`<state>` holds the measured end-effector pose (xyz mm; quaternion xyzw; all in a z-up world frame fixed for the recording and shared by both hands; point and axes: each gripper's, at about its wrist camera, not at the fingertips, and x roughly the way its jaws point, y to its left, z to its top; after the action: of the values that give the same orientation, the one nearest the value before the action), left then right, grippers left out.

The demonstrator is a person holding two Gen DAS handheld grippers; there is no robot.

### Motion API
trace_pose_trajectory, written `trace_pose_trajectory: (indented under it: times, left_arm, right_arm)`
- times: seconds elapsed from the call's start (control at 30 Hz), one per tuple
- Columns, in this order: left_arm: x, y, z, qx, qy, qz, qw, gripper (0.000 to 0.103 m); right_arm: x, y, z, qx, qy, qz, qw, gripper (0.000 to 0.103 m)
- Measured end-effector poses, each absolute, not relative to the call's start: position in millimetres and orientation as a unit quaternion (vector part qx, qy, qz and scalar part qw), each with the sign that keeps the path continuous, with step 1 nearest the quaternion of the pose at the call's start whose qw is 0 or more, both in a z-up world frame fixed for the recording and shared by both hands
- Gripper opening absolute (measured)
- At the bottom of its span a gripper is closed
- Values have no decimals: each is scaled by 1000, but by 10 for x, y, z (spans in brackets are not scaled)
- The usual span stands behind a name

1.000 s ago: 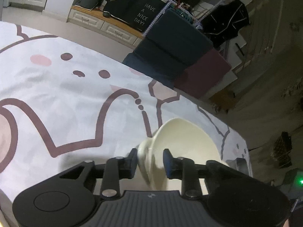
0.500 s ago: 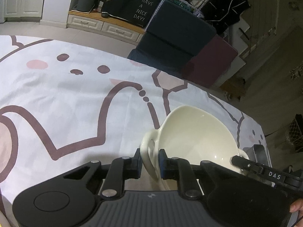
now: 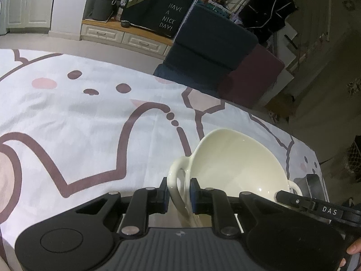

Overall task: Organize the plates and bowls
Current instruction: 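Lift the cream bowl with both grippers and carry it toward the steel bowls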

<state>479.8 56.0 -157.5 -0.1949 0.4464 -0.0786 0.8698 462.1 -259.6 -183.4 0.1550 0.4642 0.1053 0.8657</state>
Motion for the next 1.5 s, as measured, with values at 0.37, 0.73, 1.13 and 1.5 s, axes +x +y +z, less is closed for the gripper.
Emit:
trace_pose_trajectory:
  times: [0.37,0.73,1.13,1.5]
  left_arm:
    - [4780,550,-1577,-188,435,-82,877,19]
    - [4748,553,-1540,-179,423,-81,884,19]
    - [4734,562,-1487,-185,414,-83,888,19]
    - [4656,559,-1342,-189,403,-87,891,19]
  right_arm:
    - [4588,-2565,-1820,149,460,100,870,29]
    - [4545,-2507,-1788,126,447,112,879,29]
    - [4517,-2522,-1755,128,438,112,883,29]
    - [4431,-2520,-1664,121,426,112,890,29]
